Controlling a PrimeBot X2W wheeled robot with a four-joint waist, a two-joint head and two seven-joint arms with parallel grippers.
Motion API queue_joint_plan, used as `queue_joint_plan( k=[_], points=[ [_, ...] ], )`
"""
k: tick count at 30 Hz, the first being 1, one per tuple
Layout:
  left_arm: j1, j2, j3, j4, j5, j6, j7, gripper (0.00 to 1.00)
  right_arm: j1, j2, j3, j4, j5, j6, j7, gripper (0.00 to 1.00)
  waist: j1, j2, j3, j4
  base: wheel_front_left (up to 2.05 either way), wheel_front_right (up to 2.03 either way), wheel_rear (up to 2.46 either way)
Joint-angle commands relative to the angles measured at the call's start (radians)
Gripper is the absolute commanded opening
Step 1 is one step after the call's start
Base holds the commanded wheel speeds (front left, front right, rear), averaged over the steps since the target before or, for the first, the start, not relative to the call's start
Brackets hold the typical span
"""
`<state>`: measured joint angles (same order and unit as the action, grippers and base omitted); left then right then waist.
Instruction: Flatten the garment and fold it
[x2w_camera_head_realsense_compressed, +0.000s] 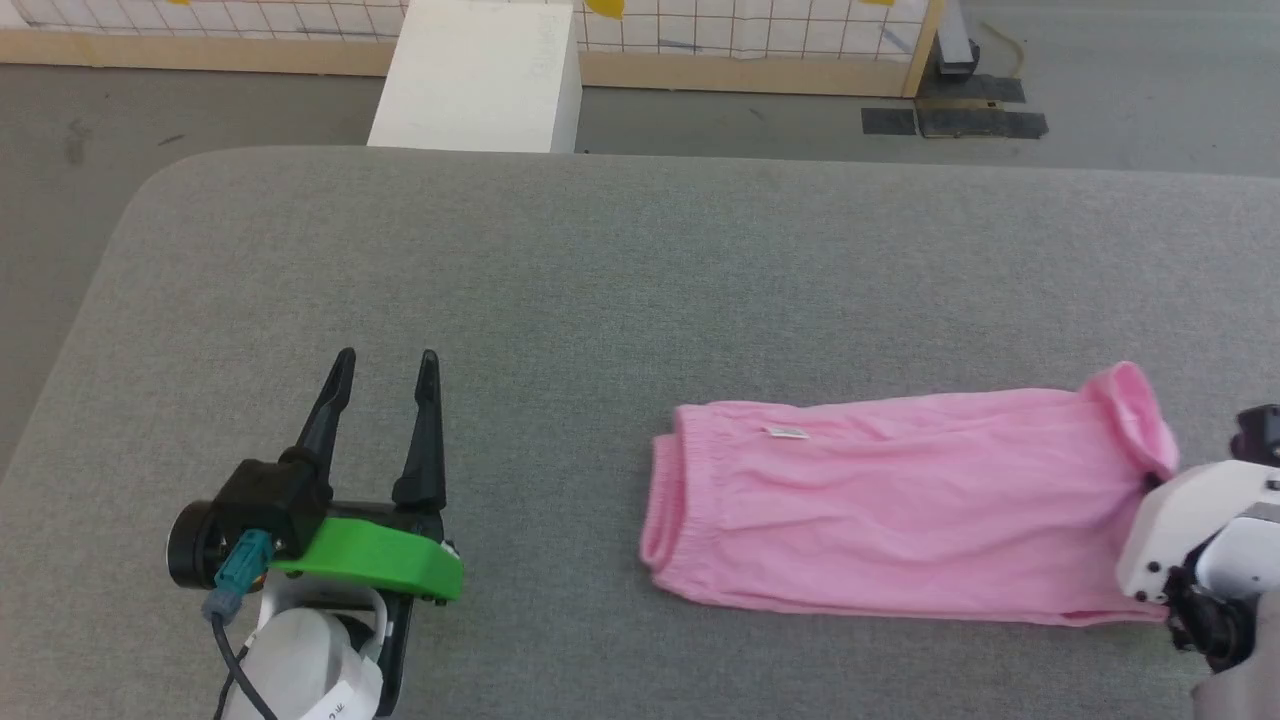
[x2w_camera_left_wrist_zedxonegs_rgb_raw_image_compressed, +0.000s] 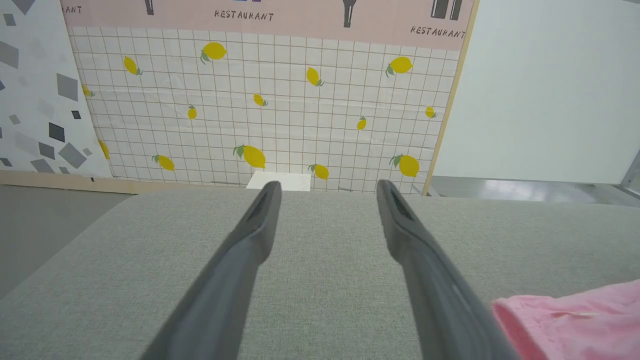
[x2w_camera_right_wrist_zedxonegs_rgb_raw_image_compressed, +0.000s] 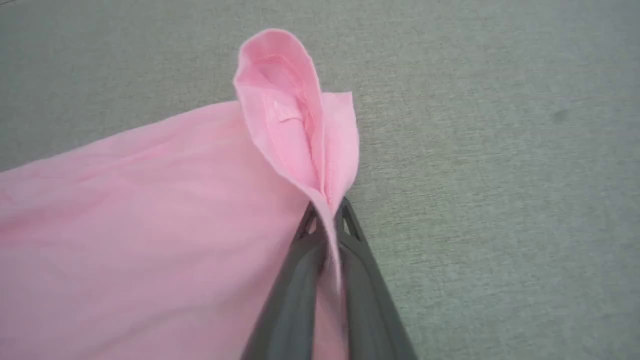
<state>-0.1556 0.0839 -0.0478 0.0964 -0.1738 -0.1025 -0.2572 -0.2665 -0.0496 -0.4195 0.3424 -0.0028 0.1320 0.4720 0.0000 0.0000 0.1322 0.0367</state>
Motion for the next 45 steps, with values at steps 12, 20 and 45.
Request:
queue_joint_plan(
  k=[12, 20, 45],
  points=[
    [0.011, -0.015, 0.004, 0.021, 0.014, -0.019, -0.005, 1.0, 0.106, -0.001, 0.3, -0.366, 0.071, -0.001, 0.132, 0.0, 0.0, 0.0, -0.015, 0.017, 0.0, 0.0, 0.0],
    [0.0, -0.02, -0.002, 0.024, 0.015, -0.024, -0.005, 1.0, 0.088, -0.001, 0.656, -0.469, 0.101, -0.001, 0.235, 0.0, 0.0, 0.0, -0.005, 0.03, 0.0, 0.0, 0.0],
    [-0.012, -0.03, 0.002, 0.027, 0.014, -0.028, -0.005, 1.0, -0.013, -0.001, 0.643, -0.337, 0.515, -0.001, -0.328, 1.0, 0.0, 0.0, 0.018, 0.03, 0.0, 0.0, 0.0]
  ],
)
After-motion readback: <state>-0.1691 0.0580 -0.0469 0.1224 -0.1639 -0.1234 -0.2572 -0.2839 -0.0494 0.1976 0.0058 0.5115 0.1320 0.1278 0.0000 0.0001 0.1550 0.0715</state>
